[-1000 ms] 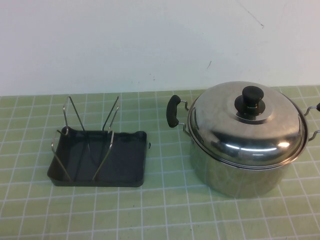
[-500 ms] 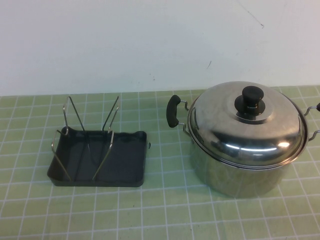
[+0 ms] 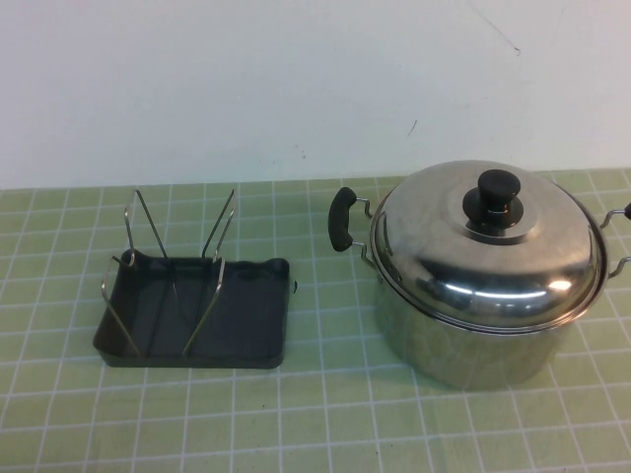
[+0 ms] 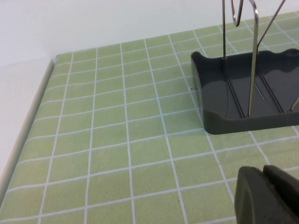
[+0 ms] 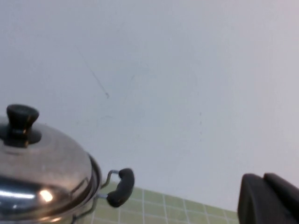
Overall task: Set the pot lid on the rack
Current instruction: Open the pot
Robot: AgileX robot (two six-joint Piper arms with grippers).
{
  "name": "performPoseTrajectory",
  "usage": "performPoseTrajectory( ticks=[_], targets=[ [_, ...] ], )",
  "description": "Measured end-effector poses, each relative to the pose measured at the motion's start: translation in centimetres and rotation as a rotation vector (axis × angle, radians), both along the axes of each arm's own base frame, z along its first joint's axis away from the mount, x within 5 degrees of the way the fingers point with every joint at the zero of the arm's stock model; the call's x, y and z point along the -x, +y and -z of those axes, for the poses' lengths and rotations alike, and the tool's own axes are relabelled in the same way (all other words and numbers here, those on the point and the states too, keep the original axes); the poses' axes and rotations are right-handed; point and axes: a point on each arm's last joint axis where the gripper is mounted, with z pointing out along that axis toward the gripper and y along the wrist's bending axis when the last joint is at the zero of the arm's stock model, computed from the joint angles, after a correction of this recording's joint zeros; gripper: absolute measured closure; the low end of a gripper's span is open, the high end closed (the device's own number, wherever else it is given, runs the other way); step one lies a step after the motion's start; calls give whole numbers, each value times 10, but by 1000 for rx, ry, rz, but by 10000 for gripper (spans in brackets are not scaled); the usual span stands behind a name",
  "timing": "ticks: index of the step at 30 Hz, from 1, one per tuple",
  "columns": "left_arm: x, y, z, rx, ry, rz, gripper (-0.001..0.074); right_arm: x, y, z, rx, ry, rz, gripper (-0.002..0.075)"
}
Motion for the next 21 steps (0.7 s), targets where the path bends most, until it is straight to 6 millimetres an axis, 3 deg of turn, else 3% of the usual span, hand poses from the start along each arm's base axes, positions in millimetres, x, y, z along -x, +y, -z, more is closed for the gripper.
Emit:
performPoseTrajectory(
  ticks=[5, 11, 16, 21],
  targets=[
    [0, 0, 0, 0, 0, 0, 738, 18, -3, -42, -12, -55, 25, 727],
    [0, 0, 0, 0, 0, 0, 738, 17, -1, -56, -21, -144, -2, 727],
    [0, 0, 0, 0, 0, 0, 738, -7, 3, -60, -119, -42, -36, 727],
    [0, 0, 0, 0, 0, 0, 738, -46, 7, -69, -186, 49, -64, 727]
  ],
)
